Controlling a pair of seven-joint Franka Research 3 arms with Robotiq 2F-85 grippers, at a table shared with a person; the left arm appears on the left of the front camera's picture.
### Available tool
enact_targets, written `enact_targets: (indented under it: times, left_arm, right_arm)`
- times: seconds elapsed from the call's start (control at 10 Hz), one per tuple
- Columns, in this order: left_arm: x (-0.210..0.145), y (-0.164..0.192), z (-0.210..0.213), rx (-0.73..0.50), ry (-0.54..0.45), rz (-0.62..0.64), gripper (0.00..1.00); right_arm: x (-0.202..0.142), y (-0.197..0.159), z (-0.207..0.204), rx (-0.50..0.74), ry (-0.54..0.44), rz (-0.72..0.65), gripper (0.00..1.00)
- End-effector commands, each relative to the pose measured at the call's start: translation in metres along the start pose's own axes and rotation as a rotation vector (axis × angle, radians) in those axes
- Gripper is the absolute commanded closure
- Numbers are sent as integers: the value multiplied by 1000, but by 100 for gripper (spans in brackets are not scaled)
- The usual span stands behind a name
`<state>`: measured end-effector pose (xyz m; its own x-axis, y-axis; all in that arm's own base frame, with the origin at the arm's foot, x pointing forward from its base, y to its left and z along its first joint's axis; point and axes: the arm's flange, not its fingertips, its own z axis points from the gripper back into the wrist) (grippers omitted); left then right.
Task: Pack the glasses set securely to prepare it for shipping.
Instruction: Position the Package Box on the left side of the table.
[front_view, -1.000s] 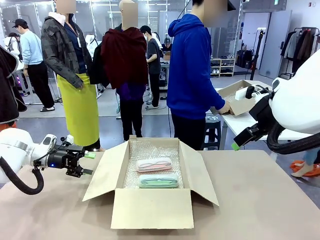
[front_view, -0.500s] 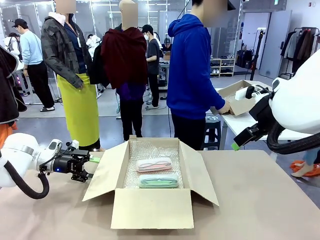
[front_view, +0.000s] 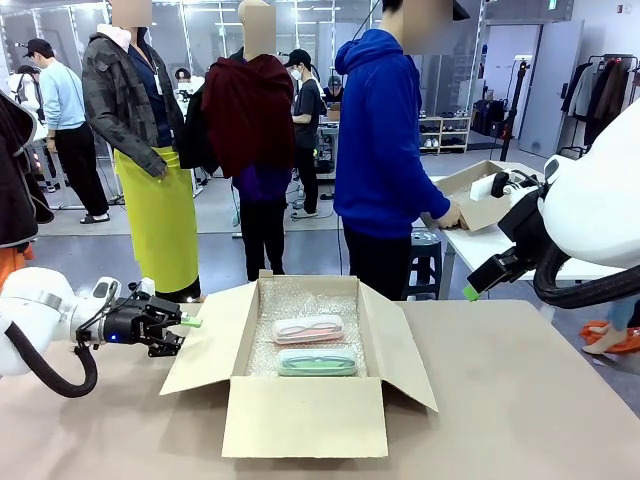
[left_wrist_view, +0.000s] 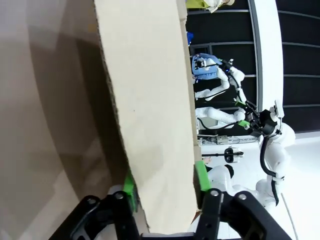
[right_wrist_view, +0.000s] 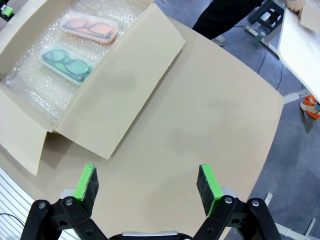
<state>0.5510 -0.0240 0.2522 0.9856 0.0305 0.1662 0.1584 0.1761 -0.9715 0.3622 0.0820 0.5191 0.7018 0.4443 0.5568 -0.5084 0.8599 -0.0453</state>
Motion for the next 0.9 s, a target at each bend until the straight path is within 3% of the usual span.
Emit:
enact_targets:
  times: [0.0,0.1,0.2,0.7,0.8]
  left_arm:
    - [7,-9,10,-55,-25,17,100]
    - [8,-13,12,-67,-24,15,96]
    - [8,-16,12,-72,-20,8,100]
    - [8,-14,7,-61,36,32,100]
    - [7,-13,10,-57,1,-6,100]
  right_arm:
    - [1,3,1,-10,1,-19,0]
    - [1,3,1,-10,1,-19,0]
    - [1,3,1,-10,1,-19,0]
    - [1,3,1,-10,1,-19,0]
    - [1,3,1,-10,1,-19,0]
